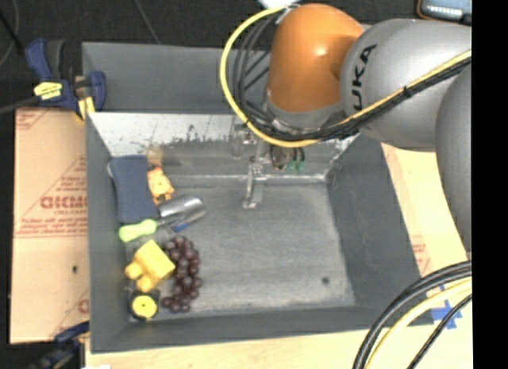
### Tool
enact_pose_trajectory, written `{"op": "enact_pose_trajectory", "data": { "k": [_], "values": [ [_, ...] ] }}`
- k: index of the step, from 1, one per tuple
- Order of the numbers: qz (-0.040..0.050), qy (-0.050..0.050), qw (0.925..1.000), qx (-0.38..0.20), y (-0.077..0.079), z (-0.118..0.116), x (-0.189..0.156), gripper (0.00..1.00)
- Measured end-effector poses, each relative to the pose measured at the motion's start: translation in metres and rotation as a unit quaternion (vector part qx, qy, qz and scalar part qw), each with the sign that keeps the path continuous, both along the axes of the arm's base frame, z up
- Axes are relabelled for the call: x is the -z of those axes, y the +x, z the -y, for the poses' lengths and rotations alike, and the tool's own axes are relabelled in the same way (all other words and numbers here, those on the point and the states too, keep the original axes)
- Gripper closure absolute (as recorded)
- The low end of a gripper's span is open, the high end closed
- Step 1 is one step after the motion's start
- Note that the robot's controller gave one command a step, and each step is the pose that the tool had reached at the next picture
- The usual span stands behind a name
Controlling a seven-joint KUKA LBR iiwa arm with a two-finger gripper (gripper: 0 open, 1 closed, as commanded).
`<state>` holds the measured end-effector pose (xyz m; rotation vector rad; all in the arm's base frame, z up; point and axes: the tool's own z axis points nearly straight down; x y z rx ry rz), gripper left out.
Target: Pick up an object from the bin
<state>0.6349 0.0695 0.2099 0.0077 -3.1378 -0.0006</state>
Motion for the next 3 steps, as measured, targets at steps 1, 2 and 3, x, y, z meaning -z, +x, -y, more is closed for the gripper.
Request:
{"op": "enact_pose_trajectory", "data": {
  "k": [1,2,3],
  "values": [
    [0.0039,0.000,1.0000,0.000,0.001,0.000,-0.005,0.00],
    [0.0063,0.000,1.0000,-0.005,-0.015,-0.036,0.042,0.00],
    [0.0029,0.001,0.9981,-0.062,-0.014,-0.051,0.077,0.00]
  ]
}}
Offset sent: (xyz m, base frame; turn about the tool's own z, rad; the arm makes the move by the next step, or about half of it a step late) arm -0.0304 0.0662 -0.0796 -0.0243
